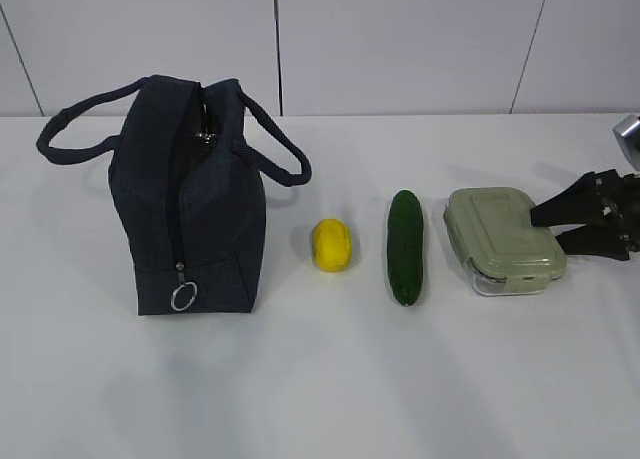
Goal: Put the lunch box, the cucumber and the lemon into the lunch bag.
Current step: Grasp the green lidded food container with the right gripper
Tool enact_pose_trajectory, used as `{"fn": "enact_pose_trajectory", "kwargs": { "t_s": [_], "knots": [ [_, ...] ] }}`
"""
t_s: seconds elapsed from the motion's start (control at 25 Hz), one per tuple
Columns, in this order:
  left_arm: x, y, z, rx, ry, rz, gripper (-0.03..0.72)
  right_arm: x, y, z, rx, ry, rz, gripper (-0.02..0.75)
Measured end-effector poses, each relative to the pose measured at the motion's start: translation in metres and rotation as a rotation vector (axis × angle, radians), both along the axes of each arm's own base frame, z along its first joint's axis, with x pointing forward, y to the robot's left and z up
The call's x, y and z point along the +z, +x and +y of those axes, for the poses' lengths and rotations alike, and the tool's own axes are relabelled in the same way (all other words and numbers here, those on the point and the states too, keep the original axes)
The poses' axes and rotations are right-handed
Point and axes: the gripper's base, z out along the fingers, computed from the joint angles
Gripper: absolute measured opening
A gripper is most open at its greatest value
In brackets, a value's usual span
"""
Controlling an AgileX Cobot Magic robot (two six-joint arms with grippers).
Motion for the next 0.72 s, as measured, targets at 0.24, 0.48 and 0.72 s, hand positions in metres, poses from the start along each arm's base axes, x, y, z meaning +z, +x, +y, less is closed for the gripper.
{"fn": "enact_pose_trajectory", "kwargs": {
  "t_s": [0.24, 0.48, 0.72],
  "knots": [
    [0.0, 0.0, 0.0, 0.0, 0.0, 0.0, 0.239, -0.012, 0.009, 0.013, 0.047, 0.001, 0.0, 0.646],
    [0.0, 0.0, 0.0, 0.0, 0.0, 0.0, 0.239, -0.017, 0.017, 0.018, 0.063, 0.005, -0.008, 0.644],
    [0.0, 0.0, 0.0, 0.0, 0.0, 0.0, 0.239, -0.018, 0.018, 0.018, 0.069, 0.006, -0.016, 0.641]
  ]
}}
